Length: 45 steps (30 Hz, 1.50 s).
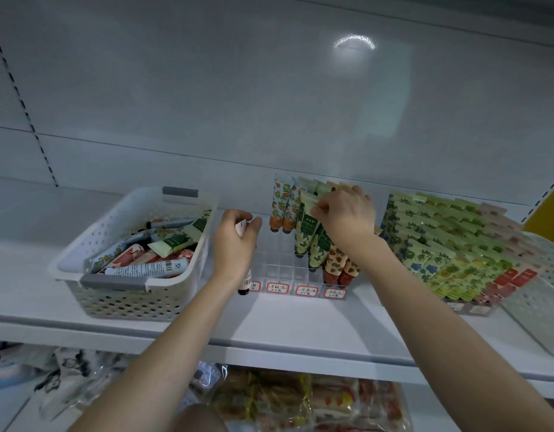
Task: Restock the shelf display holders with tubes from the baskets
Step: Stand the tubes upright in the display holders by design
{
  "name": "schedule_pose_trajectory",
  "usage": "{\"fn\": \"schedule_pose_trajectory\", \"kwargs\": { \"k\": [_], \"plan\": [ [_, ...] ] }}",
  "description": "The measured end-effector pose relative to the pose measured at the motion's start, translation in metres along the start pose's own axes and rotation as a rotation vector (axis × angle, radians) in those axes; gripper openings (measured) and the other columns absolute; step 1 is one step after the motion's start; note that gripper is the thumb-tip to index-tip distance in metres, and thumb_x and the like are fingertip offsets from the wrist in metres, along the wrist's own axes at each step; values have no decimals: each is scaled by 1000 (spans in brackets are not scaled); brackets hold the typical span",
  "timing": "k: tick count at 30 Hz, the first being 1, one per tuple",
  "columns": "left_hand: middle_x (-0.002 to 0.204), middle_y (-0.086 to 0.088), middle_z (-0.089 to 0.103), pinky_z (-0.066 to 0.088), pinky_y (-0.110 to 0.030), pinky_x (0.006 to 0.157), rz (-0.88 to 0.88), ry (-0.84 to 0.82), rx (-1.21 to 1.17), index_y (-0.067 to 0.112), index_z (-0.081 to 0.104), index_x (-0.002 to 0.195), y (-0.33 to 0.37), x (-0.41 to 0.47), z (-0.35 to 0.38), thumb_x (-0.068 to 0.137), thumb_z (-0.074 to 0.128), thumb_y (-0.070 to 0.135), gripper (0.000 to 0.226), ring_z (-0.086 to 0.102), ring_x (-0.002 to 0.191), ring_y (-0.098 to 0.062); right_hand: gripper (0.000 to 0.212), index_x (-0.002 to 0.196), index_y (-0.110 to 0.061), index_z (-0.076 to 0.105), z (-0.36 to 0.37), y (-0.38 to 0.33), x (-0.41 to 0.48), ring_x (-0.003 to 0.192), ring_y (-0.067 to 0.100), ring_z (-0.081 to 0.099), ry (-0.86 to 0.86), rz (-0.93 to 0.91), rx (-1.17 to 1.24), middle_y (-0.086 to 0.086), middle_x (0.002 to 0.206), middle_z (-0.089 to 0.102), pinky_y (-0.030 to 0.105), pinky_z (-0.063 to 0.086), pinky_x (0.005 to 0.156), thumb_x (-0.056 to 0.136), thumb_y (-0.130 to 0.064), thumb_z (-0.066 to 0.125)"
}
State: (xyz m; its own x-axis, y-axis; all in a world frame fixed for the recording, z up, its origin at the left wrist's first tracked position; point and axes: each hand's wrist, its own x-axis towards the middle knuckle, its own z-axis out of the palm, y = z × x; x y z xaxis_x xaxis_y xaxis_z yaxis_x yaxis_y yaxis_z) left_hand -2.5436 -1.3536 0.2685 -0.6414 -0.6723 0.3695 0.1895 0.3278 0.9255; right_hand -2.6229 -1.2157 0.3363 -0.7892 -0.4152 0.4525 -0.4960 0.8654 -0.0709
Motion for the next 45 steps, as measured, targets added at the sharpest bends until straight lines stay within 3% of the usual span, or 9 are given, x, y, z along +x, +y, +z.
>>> {"fn": "schedule_pose_trajectory", "kwargs": {
  "k": [4,12,17,25,28,32,37,41,45],
  "plan": [
    [84,-4,60,43,-30,67,-12,-45,-46,11,54,93,3,-3,0,92,54,18,8,56,77,-23,24,90,-11,67,1,4,-3,106,28,48,17,-9,20,8,102,61,32,35,82,92,-31,53],
    [73,-2,59,42,-12,48,-133,-64,-161,5,51,92,14,-5,-7,96,48,14,10,49,45,1,26,94,-11,72,6,17,-5,97,30,50,130,-33,224,9,95,65,30,36,75,86,-34,63],
    [70,4,65,49,-19,59,-212,-115,-328,12,59,82,29,-2,-18,92,54,11,11,61,58,-2,18,84,-4,73,-9,8,-9,80,27,57,339,-53,490,9,80,69,28,42,67,87,-18,61],
    [59,3,66,47,-18,52,-226,-105,-696,11,56,79,70,7,-33,90,55,7,12,62,55,-7,27,103,-11,68,-15,-32,-41,76,-6,61,-373,-233,849,-13,85,64,6,48,73,81,-28,69],
    [63,0,63,47,-20,55,-227,-92,-690,11,58,81,77,5,-36,93,52,12,13,59,56,-7,19,96,-12,66,-8,-41,-51,71,-5,64,-471,-228,970,-9,83,67,10,51,73,79,-19,71],
    [83,-5,66,49,-30,79,-341,-277,-742,9,62,94,80,9,-49,99,35,36,38,65,78,-13,8,95,-14,62,-5,-38,-56,79,4,65,-658,-76,1293,-4,87,67,20,53,76,89,-13,57],
    [73,-1,68,54,-26,62,-279,-221,-694,10,62,89,79,9,-57,93,49,3,15,66,67,-11,19,105,-12,59,-4,-34,-58,87,12,65,-848,-11,1467,3,95,68,23,52,79,96,-14,42],
    [80,-6,62,55,-23,59,-211,-139,-544,11,60,81,77,9,-53,85,58,-5,17,63,69,-13,18,107,-18,61,-13,-37,-46,98,13,65,-618,-59,1178,3,105,68,31,52,90,96,-22,47],
    [78,-4,62,57,-26,66,-152,-95,-385,14,62,77,76,7,-45,83,64,-2,18,63,73,-18,24,107,-10,62,-40,-47,-28,80,17,68,-318,-108,1098,1,91,69,35,55,73,91,-27,58]
  ]
}}
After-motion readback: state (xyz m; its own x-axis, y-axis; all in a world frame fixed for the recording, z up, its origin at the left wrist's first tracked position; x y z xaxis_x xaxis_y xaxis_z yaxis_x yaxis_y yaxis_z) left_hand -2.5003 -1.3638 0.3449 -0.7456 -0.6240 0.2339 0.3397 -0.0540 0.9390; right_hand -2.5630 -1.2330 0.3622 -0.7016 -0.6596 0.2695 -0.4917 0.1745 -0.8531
